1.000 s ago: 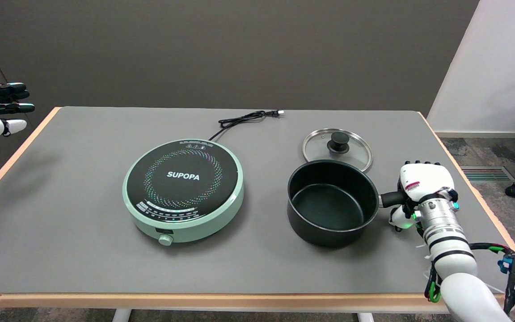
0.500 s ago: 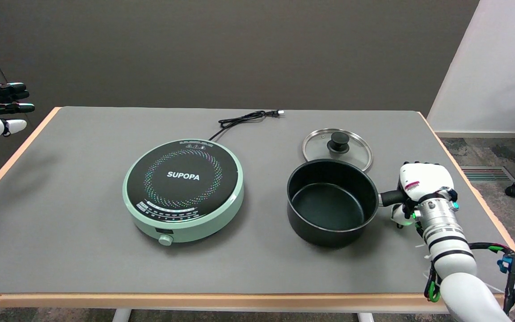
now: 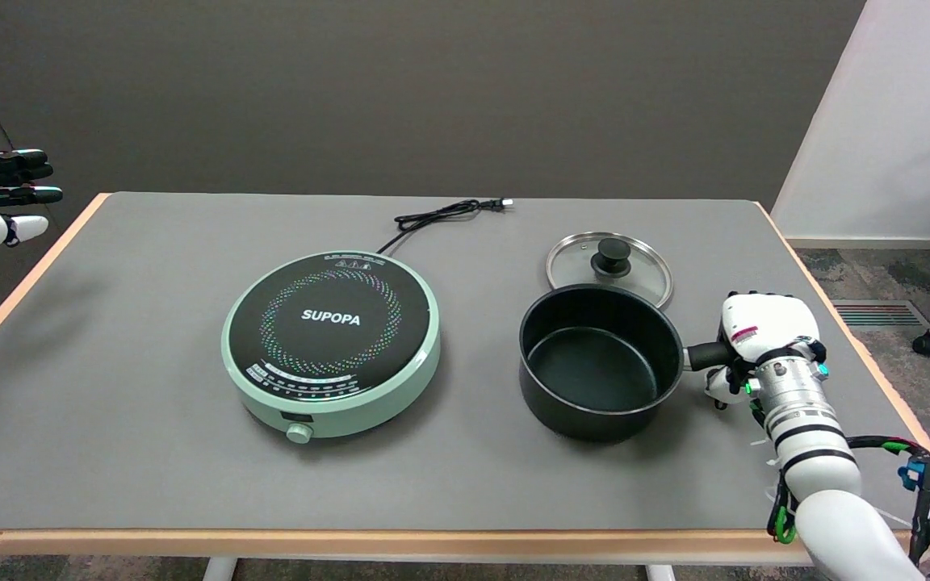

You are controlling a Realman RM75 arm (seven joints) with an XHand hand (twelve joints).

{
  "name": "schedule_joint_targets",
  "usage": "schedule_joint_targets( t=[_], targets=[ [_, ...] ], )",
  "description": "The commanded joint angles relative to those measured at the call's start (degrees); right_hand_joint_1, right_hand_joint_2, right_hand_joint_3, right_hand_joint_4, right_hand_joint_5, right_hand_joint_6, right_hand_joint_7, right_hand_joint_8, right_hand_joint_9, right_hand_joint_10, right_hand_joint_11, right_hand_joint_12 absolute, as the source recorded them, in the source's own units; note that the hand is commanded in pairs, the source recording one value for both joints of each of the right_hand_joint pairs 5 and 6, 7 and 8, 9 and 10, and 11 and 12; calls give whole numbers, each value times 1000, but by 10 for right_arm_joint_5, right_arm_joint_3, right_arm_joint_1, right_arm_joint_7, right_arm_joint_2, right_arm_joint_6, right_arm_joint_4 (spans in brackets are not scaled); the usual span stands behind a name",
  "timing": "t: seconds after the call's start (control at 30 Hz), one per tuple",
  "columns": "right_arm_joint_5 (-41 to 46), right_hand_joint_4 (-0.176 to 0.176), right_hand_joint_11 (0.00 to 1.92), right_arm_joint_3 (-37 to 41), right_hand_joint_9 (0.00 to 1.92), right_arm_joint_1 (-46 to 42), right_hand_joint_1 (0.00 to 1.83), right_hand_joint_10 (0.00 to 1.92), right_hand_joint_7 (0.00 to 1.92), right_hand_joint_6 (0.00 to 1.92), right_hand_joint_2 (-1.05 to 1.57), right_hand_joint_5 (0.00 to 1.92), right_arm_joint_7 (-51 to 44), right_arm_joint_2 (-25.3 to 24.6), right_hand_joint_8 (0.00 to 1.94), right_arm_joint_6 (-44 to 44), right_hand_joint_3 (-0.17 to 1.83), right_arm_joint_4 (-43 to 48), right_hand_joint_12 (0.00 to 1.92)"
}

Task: Pick up the soup pot.

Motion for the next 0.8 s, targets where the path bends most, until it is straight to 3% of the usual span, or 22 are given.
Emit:
schedule_joint_targets(
  t=[0.03,0.33,0.8],
  targets=[
    [2,-25,1920,4,1920,1,1161,1920,1920,1920,432,1920,4,2,1920,-2,1029,-8,1920],
    [2,-31,1920,9,1920,1,1014,1920,1920,1920,913,1920,26,2,1920,-5,1049,-3,1920],
    [-2,-35,1920,13,1920,-5,1003,1920,1920,1920,1085,1920,53,10,1920,-10,1164,21,1920]
  ],
)
